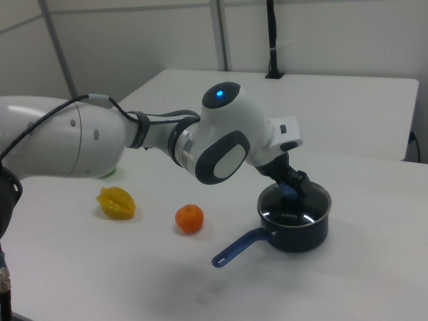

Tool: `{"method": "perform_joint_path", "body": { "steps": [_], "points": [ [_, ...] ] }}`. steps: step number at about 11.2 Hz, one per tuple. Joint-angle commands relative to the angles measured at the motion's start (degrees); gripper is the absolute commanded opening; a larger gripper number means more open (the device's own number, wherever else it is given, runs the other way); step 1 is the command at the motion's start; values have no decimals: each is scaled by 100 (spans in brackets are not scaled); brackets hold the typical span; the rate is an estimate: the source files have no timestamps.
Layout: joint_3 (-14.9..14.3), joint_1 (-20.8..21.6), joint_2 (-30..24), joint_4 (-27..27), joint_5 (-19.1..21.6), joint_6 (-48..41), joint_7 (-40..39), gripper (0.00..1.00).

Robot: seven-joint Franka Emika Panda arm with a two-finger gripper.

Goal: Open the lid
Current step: 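Lift the glass lid off the saucepan and carry it beside the pan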

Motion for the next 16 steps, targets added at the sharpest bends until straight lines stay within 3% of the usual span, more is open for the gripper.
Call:
{"method": "perform_joint_path", "body": {
  "steps": [1,3,8,12,16],
  "points": [
    [-30,41,-339,-137,116,-165,-32,57],
    [-13,76,-506,-155,116,-246,72,57],
    [-4,1146,-743,-392,-139,-255,1117,57],
    [5,2104,-551,-533,-1060,-361,2417,57],
    [5,2843,-156,-506,-1334,-308,3219,57]
  ]
}}
